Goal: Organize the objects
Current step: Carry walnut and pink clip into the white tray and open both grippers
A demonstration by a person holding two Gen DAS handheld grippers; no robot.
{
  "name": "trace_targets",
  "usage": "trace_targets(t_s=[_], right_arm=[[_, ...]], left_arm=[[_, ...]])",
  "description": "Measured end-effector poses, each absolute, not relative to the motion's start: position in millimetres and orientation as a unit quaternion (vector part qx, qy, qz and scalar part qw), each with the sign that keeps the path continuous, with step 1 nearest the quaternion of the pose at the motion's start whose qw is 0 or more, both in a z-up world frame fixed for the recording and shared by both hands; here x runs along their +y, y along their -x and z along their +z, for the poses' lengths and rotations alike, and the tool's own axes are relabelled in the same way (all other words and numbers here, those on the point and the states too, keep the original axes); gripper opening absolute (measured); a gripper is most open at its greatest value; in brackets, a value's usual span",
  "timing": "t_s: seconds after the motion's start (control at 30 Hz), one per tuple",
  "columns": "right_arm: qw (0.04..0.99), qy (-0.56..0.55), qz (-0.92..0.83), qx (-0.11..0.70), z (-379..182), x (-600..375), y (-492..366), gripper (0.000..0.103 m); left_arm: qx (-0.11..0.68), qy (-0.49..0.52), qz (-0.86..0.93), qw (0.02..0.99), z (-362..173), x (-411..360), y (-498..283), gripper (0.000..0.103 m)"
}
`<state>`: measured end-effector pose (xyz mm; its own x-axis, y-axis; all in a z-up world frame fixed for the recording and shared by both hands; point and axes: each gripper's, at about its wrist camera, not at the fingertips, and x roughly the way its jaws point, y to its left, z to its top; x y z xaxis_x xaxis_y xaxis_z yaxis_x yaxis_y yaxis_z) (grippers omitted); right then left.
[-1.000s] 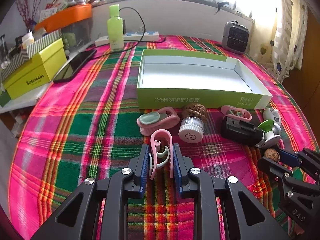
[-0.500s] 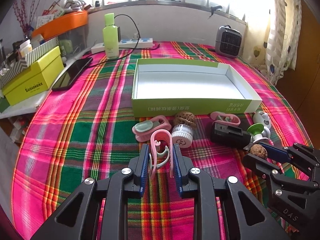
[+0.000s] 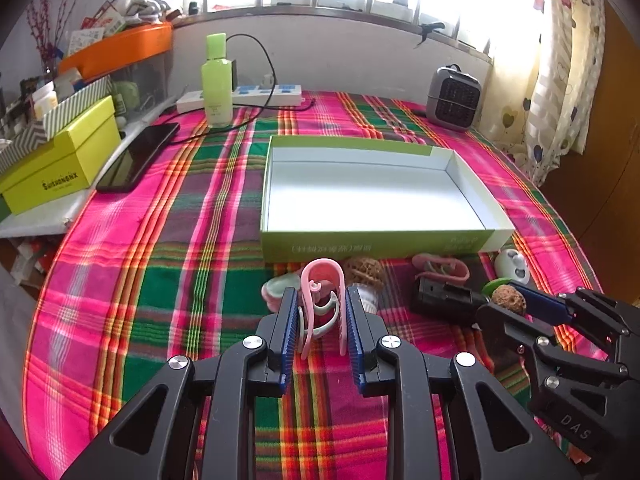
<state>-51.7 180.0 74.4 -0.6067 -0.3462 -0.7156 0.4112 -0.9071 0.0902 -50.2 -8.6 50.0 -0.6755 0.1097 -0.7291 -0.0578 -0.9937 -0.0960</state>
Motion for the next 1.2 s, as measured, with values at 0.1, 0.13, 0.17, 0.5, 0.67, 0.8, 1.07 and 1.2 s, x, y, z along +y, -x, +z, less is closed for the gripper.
trace_targets(t_s=[0.1,0.13,0.17,0.5,0.67,0.8,1.07,1.2], right_arm=[[0.21,-0.385,-0.898,0.039,79,181,61,0.032],[0.209,-0.385,-0.898,0.038,80,181,62,0.032],[0.209,-0.384,-0.899,0.036,81,182,66,0.032],[0.209,-0.387,-0.898,0.028,85,180,110,0.032],[0.206,-0.397,-0.894,0.027,82,178,137,0.032],[0.201,-0.405,-0.892,0.026,79,177,158,0.032],[0.191,-0.421,-0.886,0.038,70,169,195,0.032],[0.187,-0.43,-0.882,0.046,65,166,211,0.032]], left_arm=[[-0.034,0.397,0.916,0.048,53,-8,55,0.021],[-0.035,0.396,0.916,0.049,54,-8,58,0.021],[-0.037,0.395,0.916,0.049,55,-8,61,0.021],[-0.045,0.408,0.91,0.061,58,-7,99,0.021],[-0.046,0.415,0.906,0.061,55,-5,121,0.021],[-0.039,0.421,0.904,0.062,51,-3,140,0.021],[-0.028,0.429,0.901,0.057,45,0,170,0.021],[-0.019,0.434,0.899,0.058,40,3,184,0.021]])
